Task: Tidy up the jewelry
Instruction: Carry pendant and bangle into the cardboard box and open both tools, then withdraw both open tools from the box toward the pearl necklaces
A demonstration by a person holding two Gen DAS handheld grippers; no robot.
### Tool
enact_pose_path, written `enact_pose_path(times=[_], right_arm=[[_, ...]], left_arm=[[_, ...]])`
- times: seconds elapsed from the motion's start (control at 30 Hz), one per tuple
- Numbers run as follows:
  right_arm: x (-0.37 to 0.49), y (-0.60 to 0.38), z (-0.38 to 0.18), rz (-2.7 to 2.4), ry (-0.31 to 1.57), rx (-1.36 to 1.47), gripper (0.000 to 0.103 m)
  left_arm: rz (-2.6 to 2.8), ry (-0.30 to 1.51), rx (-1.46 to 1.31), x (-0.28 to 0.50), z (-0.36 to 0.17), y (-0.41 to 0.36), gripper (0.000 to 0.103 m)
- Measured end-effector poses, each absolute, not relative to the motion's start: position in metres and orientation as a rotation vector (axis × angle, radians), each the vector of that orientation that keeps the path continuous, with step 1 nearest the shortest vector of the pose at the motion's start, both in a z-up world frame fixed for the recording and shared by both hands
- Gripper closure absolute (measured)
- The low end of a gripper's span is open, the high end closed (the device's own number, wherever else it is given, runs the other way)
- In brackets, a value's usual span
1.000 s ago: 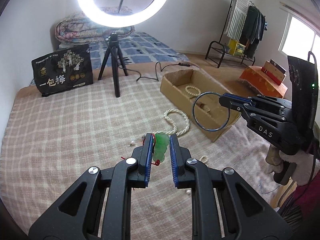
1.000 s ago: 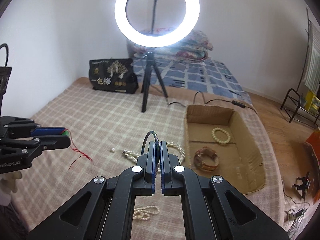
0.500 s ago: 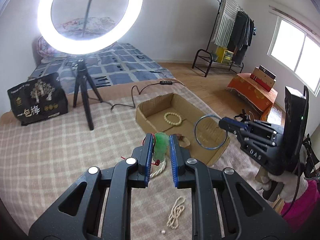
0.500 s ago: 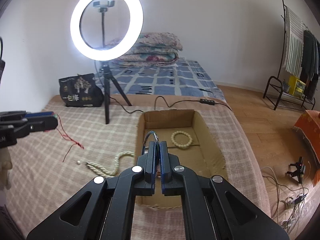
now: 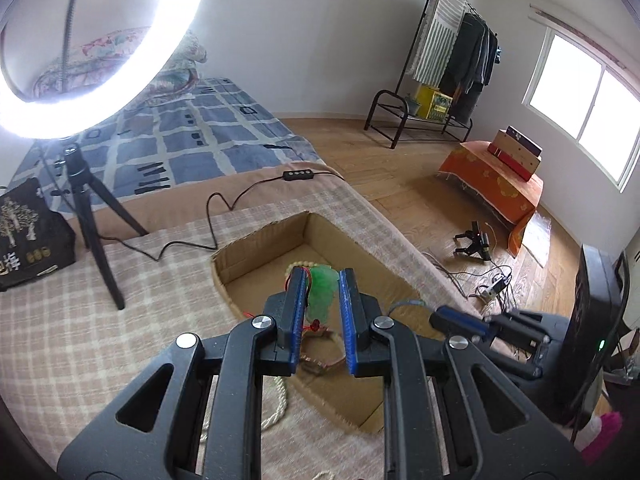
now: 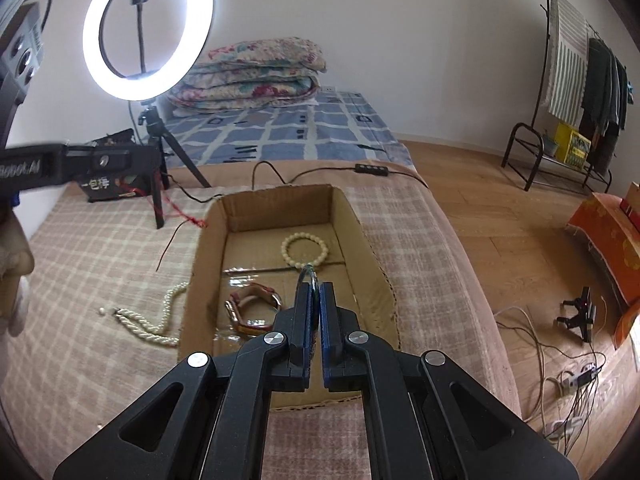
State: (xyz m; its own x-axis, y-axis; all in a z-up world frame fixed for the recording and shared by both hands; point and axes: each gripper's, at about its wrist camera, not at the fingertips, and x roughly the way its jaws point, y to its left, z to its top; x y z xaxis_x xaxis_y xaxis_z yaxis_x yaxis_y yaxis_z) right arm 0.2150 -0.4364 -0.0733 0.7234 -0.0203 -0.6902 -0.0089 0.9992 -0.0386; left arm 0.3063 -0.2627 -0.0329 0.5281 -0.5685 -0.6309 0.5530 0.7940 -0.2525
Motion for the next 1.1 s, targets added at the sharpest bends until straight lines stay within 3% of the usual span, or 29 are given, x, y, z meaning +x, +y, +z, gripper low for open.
enact_pose_path(times=[0.63,0.7,0.73,0.8,0.83,0.93,1.0,1.1], right_arm=[[0.232,-0.445,-0.097,-0.032,0.835,-0.016,0.101],[0.233,-0.445,-0.097,-0.031,0.837,-0.013,0.099],[0.233,-0.444,-0.097,-0.033,0.839,-0.014,0.096],[0.234,-0.442,-0.097,-0.034,0.836,-0.018,0.064],[0.233,-0.44,-0.096,-0.032,0.827,-0.021,0.059],[0.233,-0.436,-0.093,-0.033,0.823,-0.038,0.051],[0.233,-0.433,-0.093,-0.037,0.823,-0.042,0.041],[0.232,-0.429,-0.09,-0.049,0.823,-0.057,0.037]], left_arm=[[-0.655,0.818,-0.026,0.353,-0.051,-0.298,0.087],[-0.645,0.817,-0.018,0.354,-0.053,-0.298,0.067],[-0.635,0.808,-0.017,0.354,-0.053,-0.296,0.049],[-0.62,0.782,-0.017,0.352,-0.051,-0.292,0.044],[-0.615,0.784,-0.01,0.352,-0.052,-0.292,0.044],[-0.599,0.782,0.002,0.353,-0.051,-0.288,0.044],[-0.594,0.779,0.001,0.353,-0.051,-0.285,0.044],[-0.587,0.771,0.016,0.351,-0.048,-0.283,0.043]])
